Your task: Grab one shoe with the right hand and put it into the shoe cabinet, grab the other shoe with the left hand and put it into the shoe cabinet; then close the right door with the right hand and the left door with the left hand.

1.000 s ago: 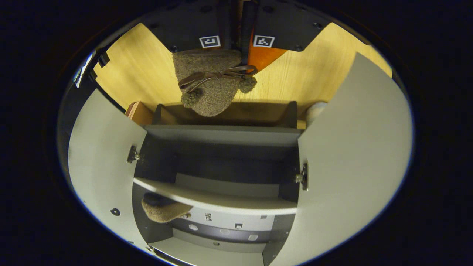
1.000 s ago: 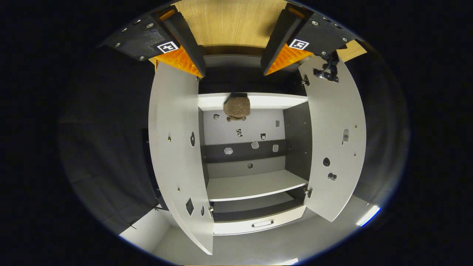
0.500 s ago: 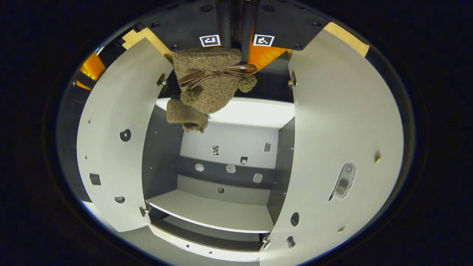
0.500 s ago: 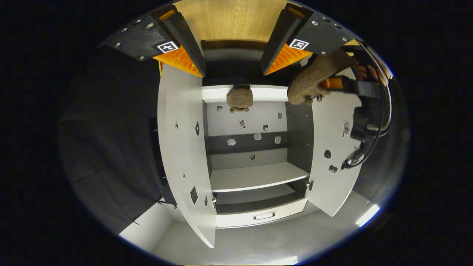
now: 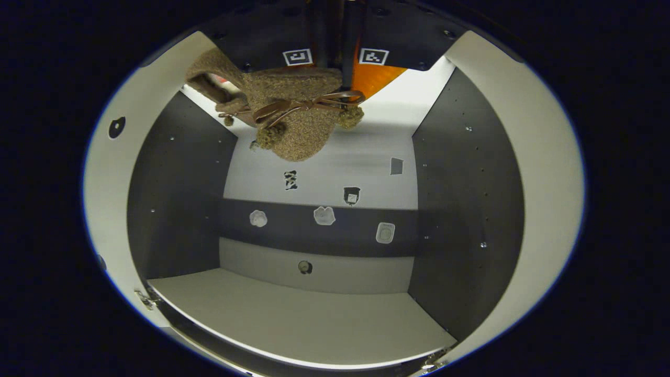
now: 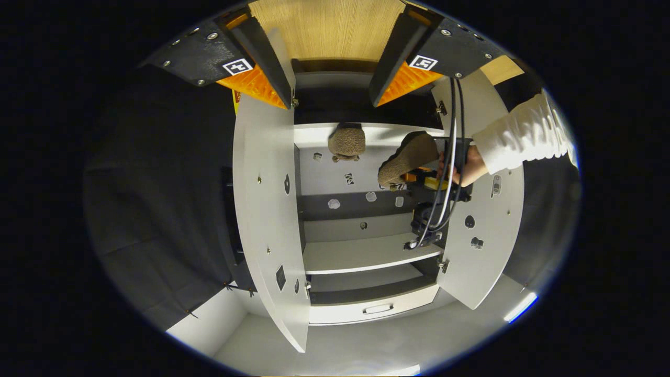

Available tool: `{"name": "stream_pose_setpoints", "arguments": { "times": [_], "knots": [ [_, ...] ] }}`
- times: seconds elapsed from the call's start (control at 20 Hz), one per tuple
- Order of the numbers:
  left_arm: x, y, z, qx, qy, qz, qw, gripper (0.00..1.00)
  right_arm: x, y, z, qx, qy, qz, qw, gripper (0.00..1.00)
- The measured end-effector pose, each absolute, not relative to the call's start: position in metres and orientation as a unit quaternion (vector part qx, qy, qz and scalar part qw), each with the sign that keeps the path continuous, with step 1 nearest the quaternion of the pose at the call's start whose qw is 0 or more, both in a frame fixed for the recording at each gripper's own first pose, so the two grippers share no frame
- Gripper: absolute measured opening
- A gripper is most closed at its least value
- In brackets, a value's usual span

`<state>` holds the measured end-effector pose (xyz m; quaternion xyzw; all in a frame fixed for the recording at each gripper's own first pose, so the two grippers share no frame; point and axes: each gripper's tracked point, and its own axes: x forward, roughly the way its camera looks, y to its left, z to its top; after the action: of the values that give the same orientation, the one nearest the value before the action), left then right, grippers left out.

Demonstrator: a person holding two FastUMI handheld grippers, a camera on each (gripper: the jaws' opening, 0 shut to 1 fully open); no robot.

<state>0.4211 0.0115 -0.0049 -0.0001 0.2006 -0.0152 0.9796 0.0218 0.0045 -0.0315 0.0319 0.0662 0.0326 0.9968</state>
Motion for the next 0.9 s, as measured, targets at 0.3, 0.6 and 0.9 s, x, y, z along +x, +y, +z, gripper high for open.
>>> {"name": "stream_pose_setpoints", "arguments": {
  "times": [0.3,0.6,0.9],
  "knots": [
    [0.468,0.035,-0.084,-0.003,0.289,0.033,0.957,0.2,0.029,-0.007,-0.04,0.039,0.076,0.018,0.996,0.93],
    [0.476,0.039,-0.098,0.012,0.302,0.037,0.953,0.41,0.038,-0.011,-0.042,0.04,0.075,0.013,0.996,0.93],
    [0.469,0.042,-0.095,0.025,0.307,0.021,0.951,0.74,0.039,-0.006,-0.042,0.039,0.074,0.02,0.996,0.93]
  ]
}}
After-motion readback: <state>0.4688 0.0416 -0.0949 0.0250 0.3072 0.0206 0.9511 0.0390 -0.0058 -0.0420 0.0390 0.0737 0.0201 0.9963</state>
